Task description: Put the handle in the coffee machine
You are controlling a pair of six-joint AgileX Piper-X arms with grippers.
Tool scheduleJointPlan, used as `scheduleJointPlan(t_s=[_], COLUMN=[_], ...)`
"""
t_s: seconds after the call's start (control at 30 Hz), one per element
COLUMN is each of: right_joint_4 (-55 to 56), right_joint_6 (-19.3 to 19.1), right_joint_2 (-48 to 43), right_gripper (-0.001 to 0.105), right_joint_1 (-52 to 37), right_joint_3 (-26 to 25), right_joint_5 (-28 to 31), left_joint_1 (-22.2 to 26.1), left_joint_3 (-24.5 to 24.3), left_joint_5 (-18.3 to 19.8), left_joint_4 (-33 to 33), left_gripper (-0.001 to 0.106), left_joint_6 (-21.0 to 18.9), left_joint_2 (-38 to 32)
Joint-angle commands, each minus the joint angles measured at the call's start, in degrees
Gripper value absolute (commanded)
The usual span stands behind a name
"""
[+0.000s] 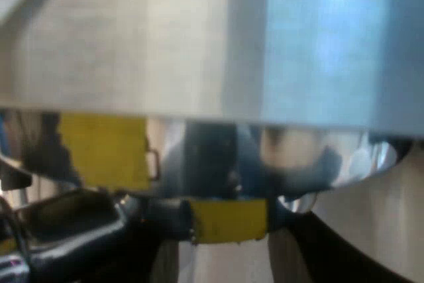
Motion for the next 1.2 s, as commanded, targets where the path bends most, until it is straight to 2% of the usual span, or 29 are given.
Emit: scheduleJointPlan(t_s=[0.03, 0.17, 0.37, 0.53, 0.6, 0.77, 0.83, 0.87, 0.93, 0.97, 1.07, 1.2], right_joint_4=[-5.9, -5.9, -3.8, 1.4, 6.3, 8.4, 11.5, 14.6, 16.8, 21.6, 26.0, 29.9], right_joint_6=[-1.9, -2.0, -1.5, 1.4, 4.1, 4.3, 6.2, 8.4, 10.2, 12.8, 13.3, 14.3], right_joint_2=[-1.9, -2.3, -2.3, -2.3, -2.3, -2.9, -3.9, -5.0, -6.1, -8.1, -11.4, -16.0], right_gripper=[0.035, 0.035, 0.035, 0.035, 0.035, 0.035, 0.035, 0.034, 0.033, 0.032, 0.032, 0.032], right_joint_1=[-0.1, 0.0, 0.4, 1.5, 2.0, 2.2, 2.2, 2.2, 2.0, 1.9, 1.9, 2.1], right_joint_3=[-1.2, -1.2, -1.2, -1.2, -1.2, -1.0, -0.4, 0.6, 1.3, 3.5, 6.8, 11.9], right_joint_5=[-1.3, 0.3, 4.8, 5.0, 5.1, 5.4, 5.2, 4.7, 5.0, 4.3, 0.5, -0.2], left_joint_1=[-2.7, -5.3, -5.9, -5.9, -5.9, -5.9, -5.9, -5.9, -5.9, -5.9, -5.9, -5.9], left_joint_3=[-0.2, -0.2, -0.2, -0.1, -0.1, -0.1, -0.1, -0.1, -0.1, -0.1, -0.1, -0.1], left_joint_5=[1.2, 1.4, 2.3, 2.3, 3.5, 3.6, 3.6, 3.6, 3.6, 3.7, 4.1, 4.1], left_joint_4=[1.3, 1.4, 1.9, 2.3, 2.8, 3.1, 3.1, 3.1, 3.4, 3.5, 3.5, 3.5], left_gripper=[0.000, 0.000, 0.000, 0.000, 0.000, 0.000, 0.000, 0.000, 0.000, 0.000, 0.000, 0.000], left_joint_6=[0.0, -0.9, -0.9, -0.9, -0.9, -0.9, -0.9, -0.9, -0.9, -0.9, -0.7, -0.7], left_joint_2=[-0.4, -0.4, -0.4, -0.4, -0.4, -0.4, -0.4, -0.4, -0.4, -0.4, -0.4, -0.4])
